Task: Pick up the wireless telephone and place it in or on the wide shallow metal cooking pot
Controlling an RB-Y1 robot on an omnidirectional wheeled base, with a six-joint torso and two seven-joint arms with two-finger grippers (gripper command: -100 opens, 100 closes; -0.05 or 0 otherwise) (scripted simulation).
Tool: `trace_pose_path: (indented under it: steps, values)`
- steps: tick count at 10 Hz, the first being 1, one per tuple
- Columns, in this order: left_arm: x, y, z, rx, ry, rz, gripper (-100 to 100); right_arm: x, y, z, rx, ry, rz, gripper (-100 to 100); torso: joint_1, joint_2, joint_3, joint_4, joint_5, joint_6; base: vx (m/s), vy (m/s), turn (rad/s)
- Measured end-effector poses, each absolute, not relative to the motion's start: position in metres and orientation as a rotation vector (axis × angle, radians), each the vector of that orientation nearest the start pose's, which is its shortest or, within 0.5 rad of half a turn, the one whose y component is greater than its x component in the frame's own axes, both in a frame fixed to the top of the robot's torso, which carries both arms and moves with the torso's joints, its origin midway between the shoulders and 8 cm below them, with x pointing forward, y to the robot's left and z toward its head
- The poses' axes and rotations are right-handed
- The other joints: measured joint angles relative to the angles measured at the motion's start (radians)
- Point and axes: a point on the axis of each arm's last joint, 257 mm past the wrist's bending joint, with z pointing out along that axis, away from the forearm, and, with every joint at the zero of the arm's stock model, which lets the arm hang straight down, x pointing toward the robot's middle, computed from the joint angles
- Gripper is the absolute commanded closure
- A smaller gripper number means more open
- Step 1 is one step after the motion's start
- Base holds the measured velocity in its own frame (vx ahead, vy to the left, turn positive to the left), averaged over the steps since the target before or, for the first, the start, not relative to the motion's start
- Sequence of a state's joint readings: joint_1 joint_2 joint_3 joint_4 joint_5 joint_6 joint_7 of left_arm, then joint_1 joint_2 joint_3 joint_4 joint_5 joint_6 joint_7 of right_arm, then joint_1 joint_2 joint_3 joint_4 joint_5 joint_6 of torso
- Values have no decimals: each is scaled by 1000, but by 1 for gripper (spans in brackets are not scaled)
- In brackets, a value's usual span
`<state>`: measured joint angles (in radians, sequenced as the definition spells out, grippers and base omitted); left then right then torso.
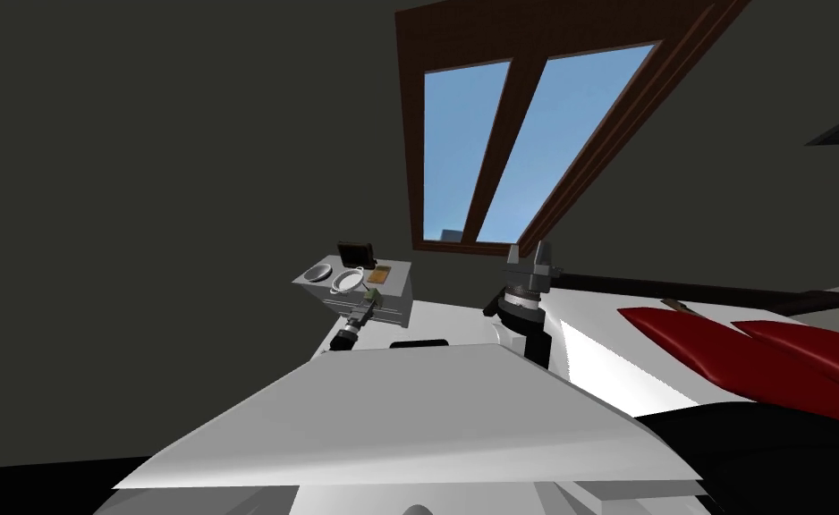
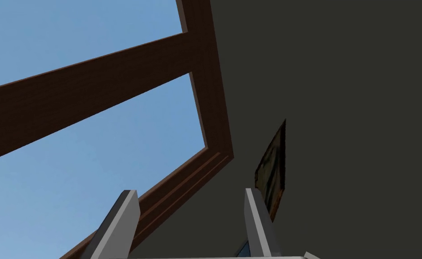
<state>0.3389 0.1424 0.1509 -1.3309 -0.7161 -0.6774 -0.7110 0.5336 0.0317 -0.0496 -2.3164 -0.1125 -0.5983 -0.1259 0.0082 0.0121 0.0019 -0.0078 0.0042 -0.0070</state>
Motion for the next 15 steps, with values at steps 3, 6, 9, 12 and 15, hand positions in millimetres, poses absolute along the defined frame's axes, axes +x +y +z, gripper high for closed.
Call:
trace_pose_path:
  steps: [3,6,9,12,15]
  values:
    - [388,305,-356,111,1661,-192,100,309,-312,48,689,403,1443,0,11,-9,-5,-1,1,1,34,177,-61]
    - [400,321,-346,100,1663,-181,100,309,-312,48,689,403,1443,0,11,-16,-8,-2,3,2,94,184,-100]
    - [414,326,-335,57,1654,-192,100,309,-312,48,689,403,1443,0,14,-18,-10,-2,5,2,118,208,-109]
    - [432,323,-320,-3,1628,-223,100,309,-312,48,689,403,1443,0,21,-18,-10,-2,4,-3,80,199,-69]
    - [449,325,-304,-56,1597,-243,100,309,-312,48,689,403,1443,0,31,-26,-13,-2,3,-9,73,119,-15]
